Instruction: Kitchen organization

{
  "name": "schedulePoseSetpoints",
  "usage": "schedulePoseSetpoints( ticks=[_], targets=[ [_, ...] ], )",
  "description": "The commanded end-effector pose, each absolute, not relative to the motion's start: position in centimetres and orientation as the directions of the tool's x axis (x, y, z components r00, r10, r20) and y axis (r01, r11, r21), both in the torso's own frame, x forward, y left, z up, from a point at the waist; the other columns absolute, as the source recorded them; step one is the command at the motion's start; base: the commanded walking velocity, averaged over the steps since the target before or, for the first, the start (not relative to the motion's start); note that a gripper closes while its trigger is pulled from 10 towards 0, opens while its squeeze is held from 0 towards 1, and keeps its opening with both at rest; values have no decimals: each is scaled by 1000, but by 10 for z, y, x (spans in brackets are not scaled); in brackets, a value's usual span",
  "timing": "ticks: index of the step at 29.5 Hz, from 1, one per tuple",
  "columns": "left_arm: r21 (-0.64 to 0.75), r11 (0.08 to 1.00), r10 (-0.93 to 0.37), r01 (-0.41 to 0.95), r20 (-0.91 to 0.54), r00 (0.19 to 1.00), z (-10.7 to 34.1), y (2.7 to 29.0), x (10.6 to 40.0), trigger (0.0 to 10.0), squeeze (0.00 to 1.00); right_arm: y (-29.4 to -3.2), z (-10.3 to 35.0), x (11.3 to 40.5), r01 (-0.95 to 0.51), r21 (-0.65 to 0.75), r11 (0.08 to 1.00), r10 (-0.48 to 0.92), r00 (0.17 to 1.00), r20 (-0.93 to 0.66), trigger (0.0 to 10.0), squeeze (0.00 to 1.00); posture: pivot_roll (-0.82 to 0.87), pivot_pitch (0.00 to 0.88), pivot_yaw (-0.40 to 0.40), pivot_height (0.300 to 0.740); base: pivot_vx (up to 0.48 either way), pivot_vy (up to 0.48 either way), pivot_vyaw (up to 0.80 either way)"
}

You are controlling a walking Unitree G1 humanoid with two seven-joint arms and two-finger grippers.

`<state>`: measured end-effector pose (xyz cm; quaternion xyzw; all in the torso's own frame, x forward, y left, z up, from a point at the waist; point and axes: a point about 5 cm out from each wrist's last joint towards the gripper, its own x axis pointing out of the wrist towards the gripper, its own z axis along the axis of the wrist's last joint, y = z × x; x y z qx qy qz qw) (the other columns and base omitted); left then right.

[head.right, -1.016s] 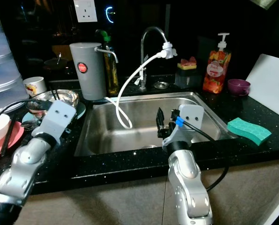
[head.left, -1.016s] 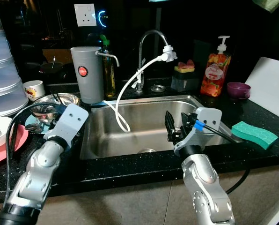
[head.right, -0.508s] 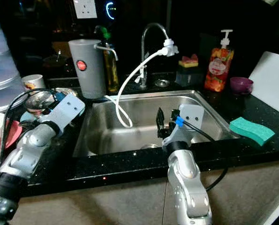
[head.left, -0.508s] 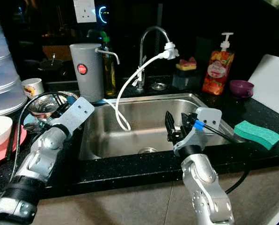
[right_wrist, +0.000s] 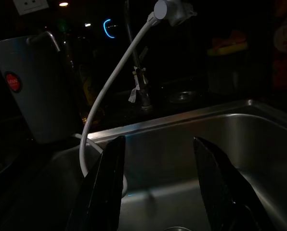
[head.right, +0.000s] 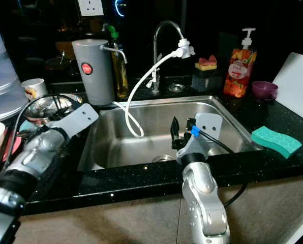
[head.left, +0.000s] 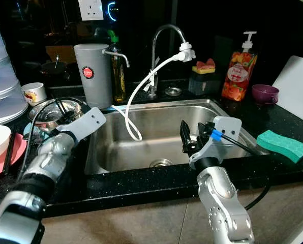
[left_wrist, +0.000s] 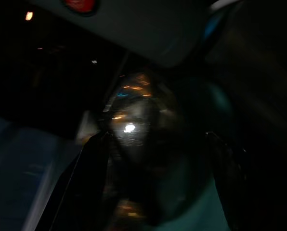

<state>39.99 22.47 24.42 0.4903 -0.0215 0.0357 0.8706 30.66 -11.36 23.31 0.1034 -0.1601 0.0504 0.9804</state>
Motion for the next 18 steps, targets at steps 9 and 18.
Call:
schedulePoseSetpoints(
  ticks=[9, 18],
  targets=[
    [890, 444, 71, -102, 79, 994, 247, 235, 406, 9255, 0, -114, 235, 305, -123, 192, 974, 54, 942, 331, 10000, 0, 11, 85, 30, 740, 0, 0, 0],
    [894, 438, 73, -95, 69, 995, 245, 236, 408, 8745, 0, -114, 236, 306, -120, 194, 973, 50, 941, 333, 10000, 0, 9, 77, 35, 740, 0, 0, 0]
  ],
)
